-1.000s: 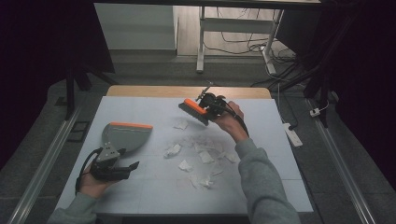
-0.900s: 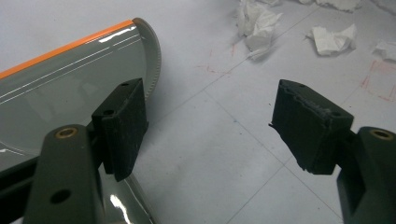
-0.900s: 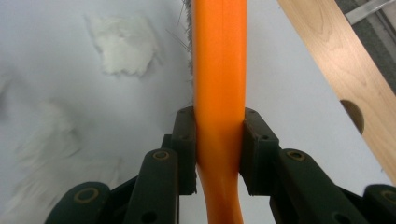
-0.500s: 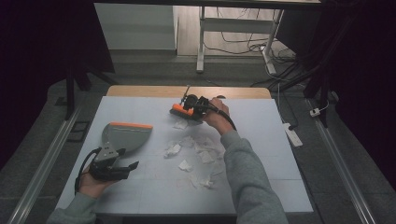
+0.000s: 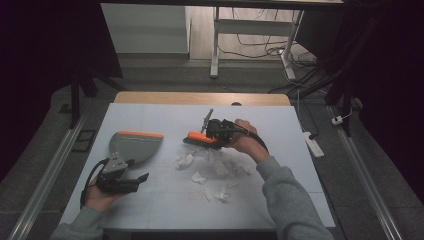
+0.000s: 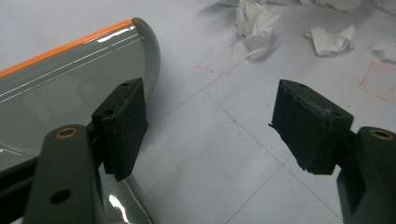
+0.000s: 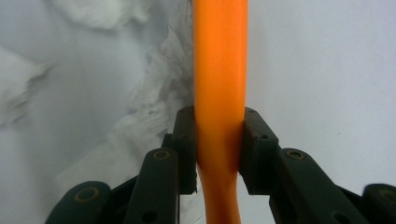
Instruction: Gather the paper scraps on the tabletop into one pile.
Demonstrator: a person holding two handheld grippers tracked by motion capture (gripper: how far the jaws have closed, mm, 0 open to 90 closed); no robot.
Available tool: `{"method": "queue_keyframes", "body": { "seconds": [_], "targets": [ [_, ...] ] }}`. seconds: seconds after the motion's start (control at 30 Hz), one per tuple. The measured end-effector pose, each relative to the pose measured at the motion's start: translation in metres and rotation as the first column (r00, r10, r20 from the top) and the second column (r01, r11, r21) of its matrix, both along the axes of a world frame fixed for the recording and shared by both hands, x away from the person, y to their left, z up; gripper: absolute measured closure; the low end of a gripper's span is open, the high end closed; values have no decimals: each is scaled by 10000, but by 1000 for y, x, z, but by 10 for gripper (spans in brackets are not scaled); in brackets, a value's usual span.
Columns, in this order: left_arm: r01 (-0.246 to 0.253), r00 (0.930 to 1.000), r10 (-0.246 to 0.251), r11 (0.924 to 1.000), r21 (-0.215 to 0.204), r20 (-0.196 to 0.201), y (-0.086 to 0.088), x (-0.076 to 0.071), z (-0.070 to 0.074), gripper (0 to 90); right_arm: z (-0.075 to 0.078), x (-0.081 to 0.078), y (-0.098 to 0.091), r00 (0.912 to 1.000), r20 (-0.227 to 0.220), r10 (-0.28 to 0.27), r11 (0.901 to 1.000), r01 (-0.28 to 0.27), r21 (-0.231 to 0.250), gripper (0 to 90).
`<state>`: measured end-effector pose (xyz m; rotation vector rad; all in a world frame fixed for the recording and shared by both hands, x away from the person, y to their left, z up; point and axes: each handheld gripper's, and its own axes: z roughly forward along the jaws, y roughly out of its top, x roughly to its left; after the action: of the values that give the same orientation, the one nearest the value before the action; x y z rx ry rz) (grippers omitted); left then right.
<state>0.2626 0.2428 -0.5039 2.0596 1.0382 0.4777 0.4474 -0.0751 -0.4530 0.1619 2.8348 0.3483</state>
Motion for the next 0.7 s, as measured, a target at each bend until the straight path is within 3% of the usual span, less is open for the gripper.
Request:
{"method": "queue_keyframes", "body": {
  "seconds": [0.1,0.23,0.3,0.37,0.53,0.63,0.7],
  "targets": [
    [-25,10000,25,10000,1,-7,0,0,0,274,8,-4,-10,9999,-58,-117,9973,121,730,709],
    [-109,9999,109,9999,-3,-5,0,0,0,273,22,-5,-22,9977,106,-663,9799,631,1894,709],
    [-165,9999,165,9999,-43,-13,1,0,0,270,27,-5,-27,9938,-110,-1106,9663,1101,2325,708],
    [-203,9998,203,9998,-66,-11,2,0,0,270,29,-5,-31,9868,-277,-1593,9521,1610,2601,708],
    [-363,9993,364,9993,-121,86,3,0,1,271,33,-10,-34,9788,-352,-2019,9379,2036,2809,708],
    [-380,9993,381,9992,-111,28,4,1,0,270,41,-15,-34,9729,-369,-2283,9139,2273,3364,708],
    [-373,9993,373,9993,-93,18,4,1,0,271,47,-20,-33,9686,-417,-2452,8910,2421,3842,708]
  ]
}}
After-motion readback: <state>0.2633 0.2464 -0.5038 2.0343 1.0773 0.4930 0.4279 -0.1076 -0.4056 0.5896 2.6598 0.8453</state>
